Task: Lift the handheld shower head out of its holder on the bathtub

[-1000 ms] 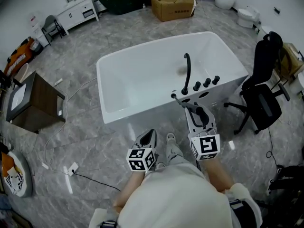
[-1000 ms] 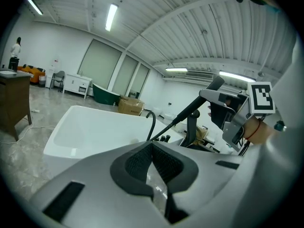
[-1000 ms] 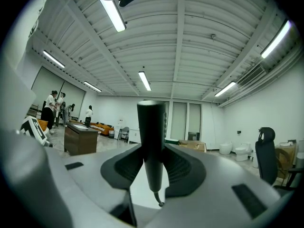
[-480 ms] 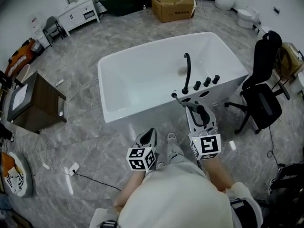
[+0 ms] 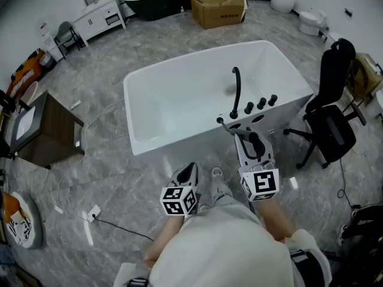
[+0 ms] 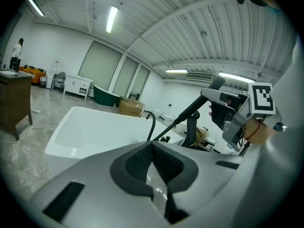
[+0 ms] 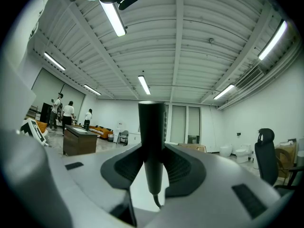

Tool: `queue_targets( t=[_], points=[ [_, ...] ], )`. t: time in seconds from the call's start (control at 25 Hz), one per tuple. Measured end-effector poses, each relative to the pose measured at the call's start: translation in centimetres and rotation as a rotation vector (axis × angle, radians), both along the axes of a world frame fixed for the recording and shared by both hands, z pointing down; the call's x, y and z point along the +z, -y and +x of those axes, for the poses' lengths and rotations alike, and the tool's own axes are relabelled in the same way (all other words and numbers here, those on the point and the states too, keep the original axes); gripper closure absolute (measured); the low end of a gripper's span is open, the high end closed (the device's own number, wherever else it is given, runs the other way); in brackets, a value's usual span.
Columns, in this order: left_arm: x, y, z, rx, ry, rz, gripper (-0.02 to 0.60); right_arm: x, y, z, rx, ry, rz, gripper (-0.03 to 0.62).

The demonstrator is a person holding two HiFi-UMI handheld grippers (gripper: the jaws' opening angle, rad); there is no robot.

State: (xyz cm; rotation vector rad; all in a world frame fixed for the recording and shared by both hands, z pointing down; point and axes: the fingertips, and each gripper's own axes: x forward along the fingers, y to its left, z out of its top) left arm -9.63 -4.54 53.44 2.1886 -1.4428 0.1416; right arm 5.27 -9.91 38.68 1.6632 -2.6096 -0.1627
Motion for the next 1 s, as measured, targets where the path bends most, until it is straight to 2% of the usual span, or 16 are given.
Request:
queue_targets(
  t=[1.0],
  points=[
    [1.05,0.49,-0.4,-0.009,-0.009,-0.029,0.561,-0.04,0.7,-0.64,-0.027,-0.004,0.02,0.453]
  ],
)
